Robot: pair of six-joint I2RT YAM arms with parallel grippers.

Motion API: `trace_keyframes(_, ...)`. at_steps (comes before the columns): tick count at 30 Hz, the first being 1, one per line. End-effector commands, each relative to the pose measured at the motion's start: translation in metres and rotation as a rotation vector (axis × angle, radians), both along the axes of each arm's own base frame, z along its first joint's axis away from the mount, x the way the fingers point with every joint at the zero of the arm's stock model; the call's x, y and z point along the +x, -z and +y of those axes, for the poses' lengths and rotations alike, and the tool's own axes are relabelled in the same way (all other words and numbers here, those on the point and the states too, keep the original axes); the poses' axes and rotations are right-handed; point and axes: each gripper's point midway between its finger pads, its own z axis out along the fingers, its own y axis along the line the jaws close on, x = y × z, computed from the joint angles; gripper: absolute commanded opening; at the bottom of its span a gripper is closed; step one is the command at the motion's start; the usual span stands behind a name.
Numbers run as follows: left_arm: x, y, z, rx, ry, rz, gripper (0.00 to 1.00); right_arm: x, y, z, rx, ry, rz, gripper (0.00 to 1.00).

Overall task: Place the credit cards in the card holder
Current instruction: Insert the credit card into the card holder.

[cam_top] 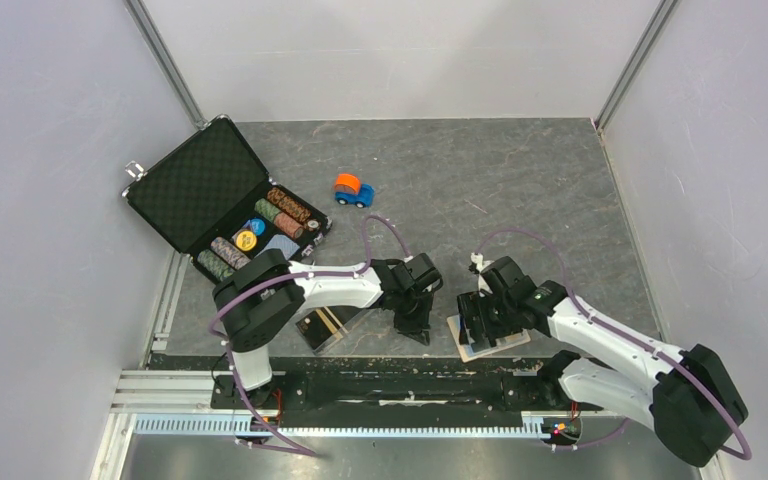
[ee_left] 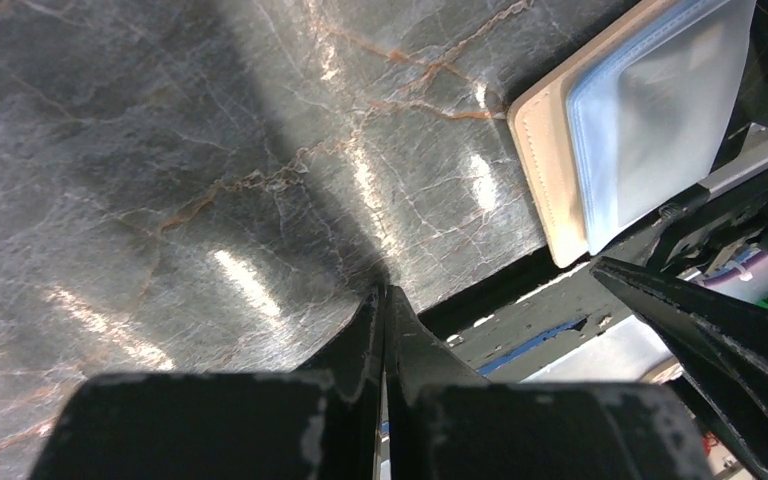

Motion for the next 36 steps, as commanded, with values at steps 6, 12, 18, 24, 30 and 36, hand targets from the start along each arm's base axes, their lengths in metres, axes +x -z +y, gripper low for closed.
trace_keyframes(6, 0.006, -0.002, 0.01, 0.057, -0.03, -0.034, 0.02, -0.01, 0.005, 0.052, 0.161, -0.088, 0.043, 0.43)
trace_keyframes(12, 0.006, 0.002, 0.009, 0.06, -0.021, -0.031, 0.02, -0.011, 0.005, 0.07, 0.192, -0.116, 0.053, 0.38)
trace_keyframes(18, 0.008, -0.009, 0.01, 0.048, -0.024, -0.054, 0.02, -0.007, -0.002, 0.082, 0.245, -0.106, 0.052, 0.33)
trace_keyframes(24, 0.017, -0.038, 0.024, 0.077, -0.04, -0.136, 0.32, 0.004, -0.021, 0.083, 0.237, -0.055, 0.013, 0.41)
trace_keyframes(30, 0.018, -0.06, 0.037, 0.071, -0.066, -0.179, 0.6, 0.008, -0.039, 0.108, 0.4, 0.037, 0.044, 0.55)
trace_keyframes(36, 0.013, -0.054, 0.032, -0.026, -0.107, -0.121, 0.68, 0.009, -0.036, 0.1, 0.365, 0.069, 0.042, 0.77)
